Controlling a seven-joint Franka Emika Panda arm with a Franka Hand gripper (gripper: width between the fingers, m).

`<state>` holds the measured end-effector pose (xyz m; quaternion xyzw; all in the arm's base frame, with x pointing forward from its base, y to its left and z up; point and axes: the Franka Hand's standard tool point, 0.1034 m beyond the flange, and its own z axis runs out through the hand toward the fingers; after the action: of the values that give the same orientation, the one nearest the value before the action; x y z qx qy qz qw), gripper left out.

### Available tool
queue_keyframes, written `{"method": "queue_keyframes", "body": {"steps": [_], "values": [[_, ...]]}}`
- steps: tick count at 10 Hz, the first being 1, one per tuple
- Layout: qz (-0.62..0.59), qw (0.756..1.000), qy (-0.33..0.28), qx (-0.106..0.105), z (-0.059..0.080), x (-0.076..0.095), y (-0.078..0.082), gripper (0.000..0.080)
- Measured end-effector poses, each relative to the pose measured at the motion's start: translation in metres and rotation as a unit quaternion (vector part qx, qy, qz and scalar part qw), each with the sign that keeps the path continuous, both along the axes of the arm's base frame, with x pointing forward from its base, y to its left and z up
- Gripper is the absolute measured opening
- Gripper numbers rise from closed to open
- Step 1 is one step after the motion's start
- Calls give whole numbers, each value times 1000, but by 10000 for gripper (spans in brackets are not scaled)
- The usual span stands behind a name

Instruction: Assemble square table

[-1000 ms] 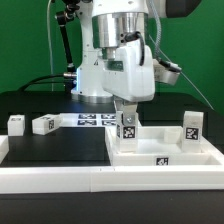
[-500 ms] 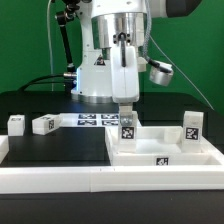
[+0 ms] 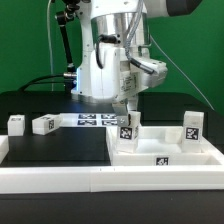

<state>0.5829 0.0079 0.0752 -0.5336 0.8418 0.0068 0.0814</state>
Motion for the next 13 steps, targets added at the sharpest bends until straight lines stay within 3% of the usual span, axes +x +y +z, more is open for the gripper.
{"method": "queue_keyframes", "body": {"steps": [2,4,8,11,13], "values": [[35,999,-1,-3,0,-1,0,301],[120,993,4,-6,2,0,4,610],[288,957,-22,-30,2,3,2,647],[398,916,-28,-44,2,2,2,649],[500,863,-22,-64,4,5,4,649]]}}
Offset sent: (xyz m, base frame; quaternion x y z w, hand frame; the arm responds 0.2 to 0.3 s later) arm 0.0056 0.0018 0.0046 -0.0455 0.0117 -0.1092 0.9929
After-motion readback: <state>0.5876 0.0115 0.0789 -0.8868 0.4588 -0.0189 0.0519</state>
